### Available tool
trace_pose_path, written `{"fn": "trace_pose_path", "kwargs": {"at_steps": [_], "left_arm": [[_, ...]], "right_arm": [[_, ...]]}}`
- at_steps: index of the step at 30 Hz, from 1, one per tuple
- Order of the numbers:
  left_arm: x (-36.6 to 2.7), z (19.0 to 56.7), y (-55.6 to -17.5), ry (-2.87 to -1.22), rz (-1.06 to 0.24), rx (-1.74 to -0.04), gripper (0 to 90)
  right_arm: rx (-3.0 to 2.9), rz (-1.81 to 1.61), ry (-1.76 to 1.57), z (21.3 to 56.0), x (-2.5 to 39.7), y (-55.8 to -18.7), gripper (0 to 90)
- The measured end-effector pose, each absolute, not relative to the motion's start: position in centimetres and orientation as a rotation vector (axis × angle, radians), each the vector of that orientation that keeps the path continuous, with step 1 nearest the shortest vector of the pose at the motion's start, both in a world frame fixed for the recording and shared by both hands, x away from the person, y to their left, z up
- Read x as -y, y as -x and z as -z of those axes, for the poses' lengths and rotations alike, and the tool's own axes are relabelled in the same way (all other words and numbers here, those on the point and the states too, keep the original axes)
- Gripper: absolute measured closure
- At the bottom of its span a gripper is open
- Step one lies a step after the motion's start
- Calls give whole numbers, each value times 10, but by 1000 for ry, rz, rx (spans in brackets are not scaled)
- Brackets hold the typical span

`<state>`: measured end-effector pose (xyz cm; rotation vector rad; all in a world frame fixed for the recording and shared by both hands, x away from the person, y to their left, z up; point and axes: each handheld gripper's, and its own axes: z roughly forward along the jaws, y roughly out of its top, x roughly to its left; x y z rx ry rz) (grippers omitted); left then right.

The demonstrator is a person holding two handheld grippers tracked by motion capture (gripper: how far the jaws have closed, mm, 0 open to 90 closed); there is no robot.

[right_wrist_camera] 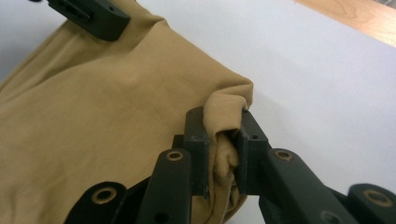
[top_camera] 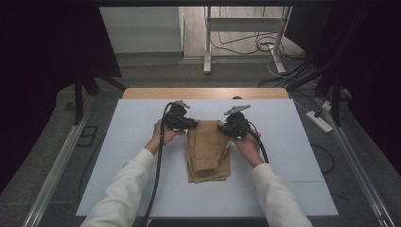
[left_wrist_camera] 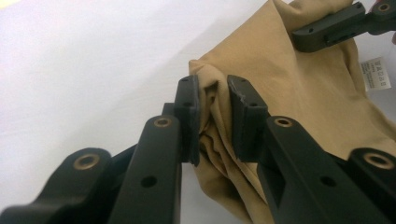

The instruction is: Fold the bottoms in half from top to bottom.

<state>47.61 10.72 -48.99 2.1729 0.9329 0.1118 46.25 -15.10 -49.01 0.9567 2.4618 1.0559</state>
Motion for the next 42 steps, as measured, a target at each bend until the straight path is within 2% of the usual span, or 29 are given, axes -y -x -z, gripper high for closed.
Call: {"fn": "trace_pose_path", "kwargs": {"at_steps": [17,18,19,21,22,26,42], "left_arm": [[-108,481,-490,-2149,-173,-947,746],[-107,482,-490,-2150,-192,-957,725],[-106,481,-489,-2144,-215,-977,649],[-105,479,-488,-2142,-232,-1004,372],[-106,478,-487,-2140,-222,-997,336],[-111,474,-479,-2153,-198,-958,323],[-117,473,-445,-2172,-199,-885,326]], "right_arm": [[-2427,-1047,-998,484,148,-485,773],[-2430,-1042,-997,485,148,-486,755],[-2427,-1041,-1005,486,148,-487,688],[-2371,-1017,-1041,486,148,-487,491],[-2367,-1035,-1063,485,149,-486,483],[-2401,-1058,-1074,482,153,-482,425],[-2533,-1102,-956,478,161,-453,420]]}}
